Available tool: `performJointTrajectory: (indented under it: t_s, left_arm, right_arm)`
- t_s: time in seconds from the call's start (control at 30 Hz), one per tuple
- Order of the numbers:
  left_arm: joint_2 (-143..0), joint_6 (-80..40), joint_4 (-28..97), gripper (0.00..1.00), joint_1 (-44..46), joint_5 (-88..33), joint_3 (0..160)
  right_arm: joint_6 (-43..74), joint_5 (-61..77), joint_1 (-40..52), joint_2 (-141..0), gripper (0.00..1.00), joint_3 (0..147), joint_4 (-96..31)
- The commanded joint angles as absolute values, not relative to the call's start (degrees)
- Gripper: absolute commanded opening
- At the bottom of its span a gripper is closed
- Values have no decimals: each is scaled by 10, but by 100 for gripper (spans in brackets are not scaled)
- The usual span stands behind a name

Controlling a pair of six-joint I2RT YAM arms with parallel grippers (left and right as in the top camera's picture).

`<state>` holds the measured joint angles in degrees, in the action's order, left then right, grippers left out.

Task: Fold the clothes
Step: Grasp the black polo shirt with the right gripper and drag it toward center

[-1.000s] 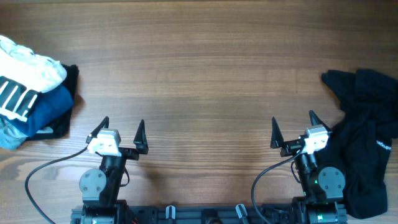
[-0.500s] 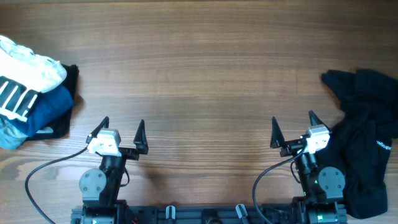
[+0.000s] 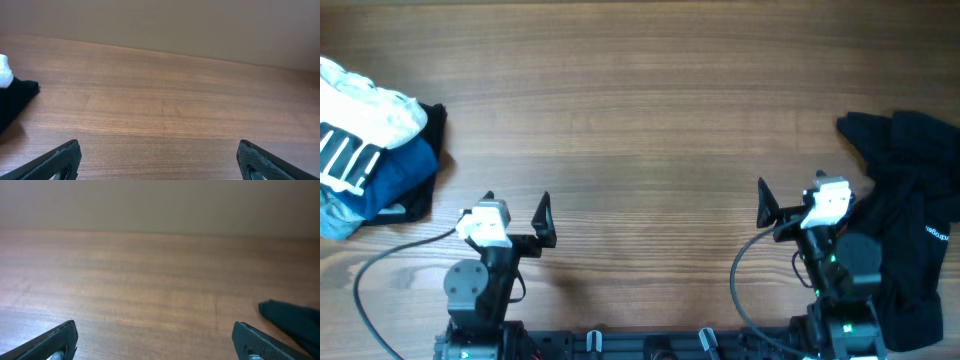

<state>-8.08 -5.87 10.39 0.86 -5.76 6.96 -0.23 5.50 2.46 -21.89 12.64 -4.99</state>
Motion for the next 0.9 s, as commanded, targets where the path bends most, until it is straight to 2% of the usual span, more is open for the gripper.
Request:
performJointTrajectory:
  t_s: [0.0,0.17,0.37,0.43,0.53,0.6,0.73,0.87]
  left_arm:
    - [-167,-67,110,100,12,-44,151]
    - [-333,-67,223,100,12,-44,290]
    - [-474,-67,408,100,12,-44,457]
    - [-497,-67,421,100,12,-47,470]
    - [-515,-67,423,100,12,-46,470]
    - [-525,-67,421,100,12,-47,470]
    - [-534,-67,419,100,12,-47,470]
    - [-534,-67,414,100,12,-51,470]
  right_arm:
    - [4,45,22,-304,100,211,-109]
    - [46,53,22,-414,100,309,-209]
    - [34,123,22,-463,100,334,-213]
    - [69,45,22,-476,100,334,-222]
    - [218,-118,9,-508,100,334,-273]
    - [288,-171,-13,-533,100,334,-314]
    - [344,-224,-74,-592,100,334,-343]
    - [349,-235,-137,-640,100,334,-329]
